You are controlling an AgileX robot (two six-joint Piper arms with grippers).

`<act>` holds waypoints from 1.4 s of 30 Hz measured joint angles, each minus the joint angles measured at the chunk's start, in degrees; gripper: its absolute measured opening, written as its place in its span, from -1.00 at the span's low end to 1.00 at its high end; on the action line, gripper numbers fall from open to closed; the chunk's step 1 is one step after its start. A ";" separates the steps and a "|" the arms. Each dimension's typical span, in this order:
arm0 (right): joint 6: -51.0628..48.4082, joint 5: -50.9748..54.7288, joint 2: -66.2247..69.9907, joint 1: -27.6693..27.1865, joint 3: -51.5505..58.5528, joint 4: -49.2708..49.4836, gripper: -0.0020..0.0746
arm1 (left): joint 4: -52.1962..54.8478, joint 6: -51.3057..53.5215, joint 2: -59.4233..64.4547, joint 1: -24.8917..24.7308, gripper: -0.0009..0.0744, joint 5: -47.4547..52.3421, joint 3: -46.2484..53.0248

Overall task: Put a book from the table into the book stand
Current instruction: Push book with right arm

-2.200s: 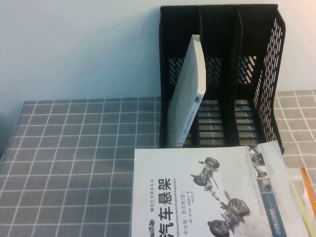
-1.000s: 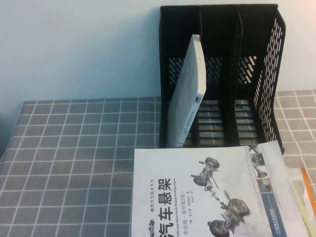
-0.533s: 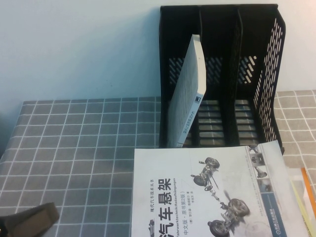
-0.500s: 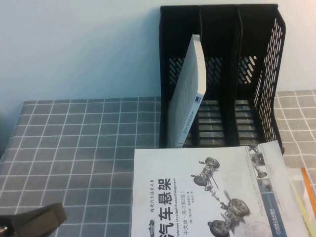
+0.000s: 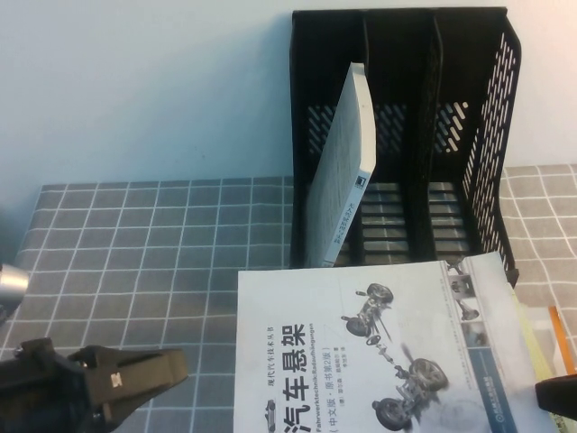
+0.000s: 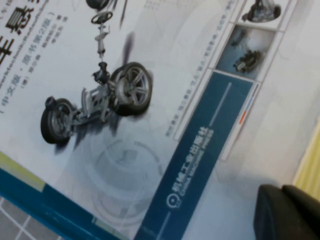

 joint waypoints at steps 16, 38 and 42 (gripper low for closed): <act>-15.25 0.16 6.74 0.00 -0.42 15.99 -0.96 | -3.00 3.40 4.47 0.00 -0.98 -0.69 -0.08; -17.44 -5.05 10.85 10.87 -0.61 25.27 -0.95 | -8.41 5.68 21.20 3.17 0.30 1.74 -0.71; -19.29 -5.05 10.99 10.98 -0.61 26.12 -0.95 | -10.17 9.30 26.95 5.73 0.30 4.91 -0.71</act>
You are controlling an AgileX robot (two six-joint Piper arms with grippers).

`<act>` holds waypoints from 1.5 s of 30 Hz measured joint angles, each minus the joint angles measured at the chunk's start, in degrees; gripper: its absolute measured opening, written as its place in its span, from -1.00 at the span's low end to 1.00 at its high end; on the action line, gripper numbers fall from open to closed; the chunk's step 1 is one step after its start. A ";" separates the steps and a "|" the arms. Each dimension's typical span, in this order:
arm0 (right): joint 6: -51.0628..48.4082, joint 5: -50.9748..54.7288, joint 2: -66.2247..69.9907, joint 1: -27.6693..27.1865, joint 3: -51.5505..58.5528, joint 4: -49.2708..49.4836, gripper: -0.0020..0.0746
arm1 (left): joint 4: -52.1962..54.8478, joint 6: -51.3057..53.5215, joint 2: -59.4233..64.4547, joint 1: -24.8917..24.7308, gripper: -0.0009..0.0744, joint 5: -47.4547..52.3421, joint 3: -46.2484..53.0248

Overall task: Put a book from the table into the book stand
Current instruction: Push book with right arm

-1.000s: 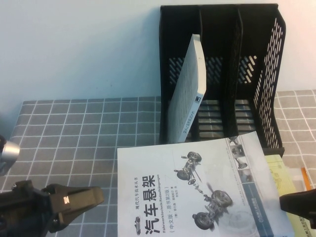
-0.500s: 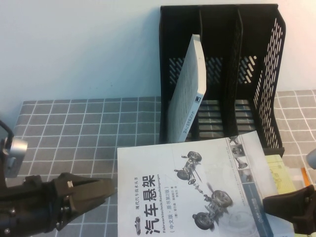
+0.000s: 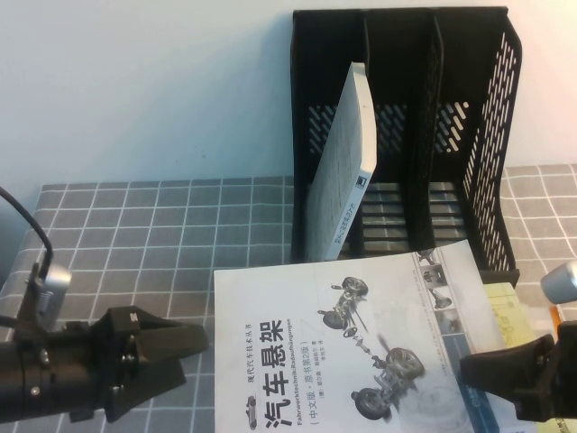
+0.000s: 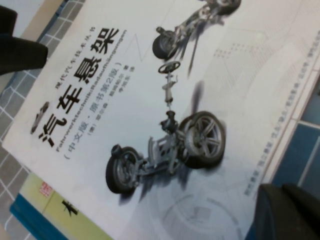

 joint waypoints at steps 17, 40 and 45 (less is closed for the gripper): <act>18.57 -6.91 -1.75 0.09 -9.59 -23.15 -0.95 | -7.52 13.02 13.64 0.59 0.30 12.02 -0.12; 17.86 -3.17 6.26 -0.12 -11.28 -22.66 -0.95 | -7.63 14.63 13.64 0.71 0.30 10.65 -0.12; 14.71 -1.64 6.73 -0.12 -11.28 -19.97 -0.95 | -6.64 14.26 13.66 0.71 0.30 9.70 -0.12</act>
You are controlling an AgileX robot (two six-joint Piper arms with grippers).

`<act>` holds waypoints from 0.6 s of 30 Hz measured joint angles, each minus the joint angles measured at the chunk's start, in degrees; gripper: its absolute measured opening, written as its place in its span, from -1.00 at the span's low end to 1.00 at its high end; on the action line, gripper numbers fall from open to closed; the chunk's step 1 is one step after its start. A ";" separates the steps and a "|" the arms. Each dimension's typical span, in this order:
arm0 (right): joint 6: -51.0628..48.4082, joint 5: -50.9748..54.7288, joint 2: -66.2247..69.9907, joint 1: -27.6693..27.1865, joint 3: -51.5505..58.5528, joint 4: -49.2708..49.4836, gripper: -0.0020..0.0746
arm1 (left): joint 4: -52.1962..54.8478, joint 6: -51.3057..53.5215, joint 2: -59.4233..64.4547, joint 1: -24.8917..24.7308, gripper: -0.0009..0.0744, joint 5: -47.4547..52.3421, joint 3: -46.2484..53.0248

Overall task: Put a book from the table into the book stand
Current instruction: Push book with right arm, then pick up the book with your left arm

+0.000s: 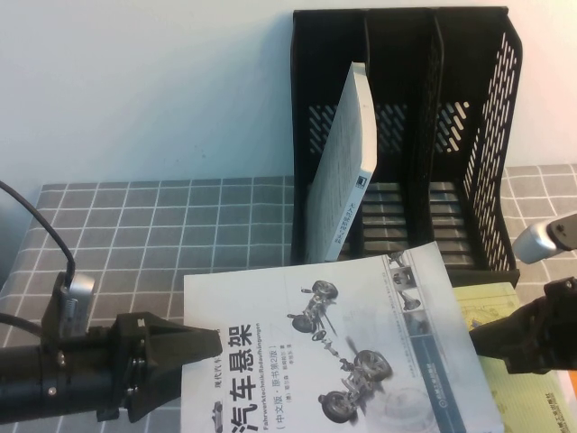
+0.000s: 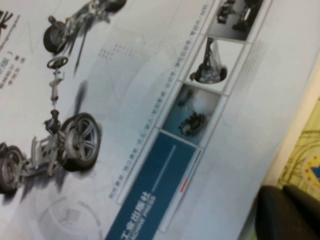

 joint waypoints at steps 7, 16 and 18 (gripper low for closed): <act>-0.36 0.79 1.03 0.00 0.00 0.98 -0.95 | -0.11 -0.11 0.30 0.00 0.30 -0.26 0.00; -1.19 2.70 1.54 0.00 0.00 3.00 -0.95 | -5.40 -1.92 3.65 -2.46 0.30 0.64 -0.14; -1.19 3.29 1.58 0.00 0.00 3.25 -0.95 | -5.83 -0.56 4.44 -4.52 0.29 0.90 -0.27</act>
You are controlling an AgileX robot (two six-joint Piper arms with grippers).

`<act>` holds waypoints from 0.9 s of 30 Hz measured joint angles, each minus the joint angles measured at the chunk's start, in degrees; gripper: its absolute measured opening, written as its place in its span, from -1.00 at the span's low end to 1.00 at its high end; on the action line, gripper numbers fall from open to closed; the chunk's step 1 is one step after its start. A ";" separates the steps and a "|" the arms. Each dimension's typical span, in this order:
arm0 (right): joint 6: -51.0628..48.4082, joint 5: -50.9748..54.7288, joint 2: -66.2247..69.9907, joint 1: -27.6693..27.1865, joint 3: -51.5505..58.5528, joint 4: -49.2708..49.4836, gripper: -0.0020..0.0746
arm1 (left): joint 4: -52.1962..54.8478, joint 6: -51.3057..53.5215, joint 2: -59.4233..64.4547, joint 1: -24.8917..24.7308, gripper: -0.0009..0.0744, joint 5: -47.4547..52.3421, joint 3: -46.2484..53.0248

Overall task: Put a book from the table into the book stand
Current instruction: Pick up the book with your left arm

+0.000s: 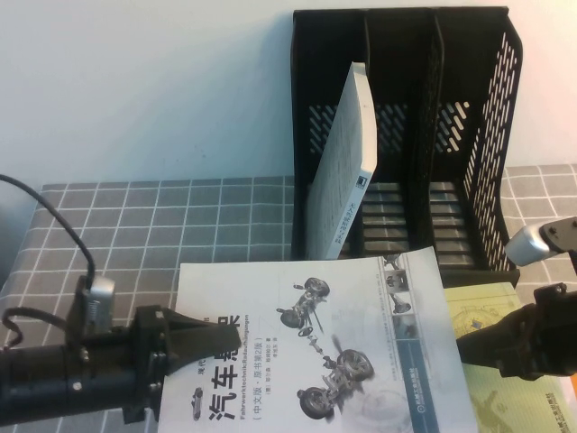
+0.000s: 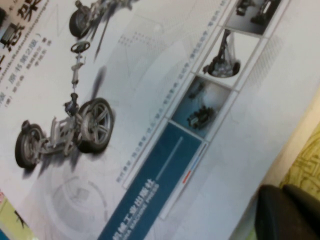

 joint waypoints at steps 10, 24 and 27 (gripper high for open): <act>-1.53 -0.26 0.00 0.00 0.00 -0.48 -0.95 | -0.11 3.25 1.20 -4.56 -0.18 -0.64 -0.11; -2.67 -3.02 -3.93 0.00 0.00 -6.97 -0.95 | 1.04 -3.12 -1.42 -3.59 -0.17 -0.64 -4.99; -2.67 -3.40 -5.98 0.00 0.00 -7.35 -0.95 | 2.69 -8.95 -4.14 -1.73 -0.16 -0.52 -8.45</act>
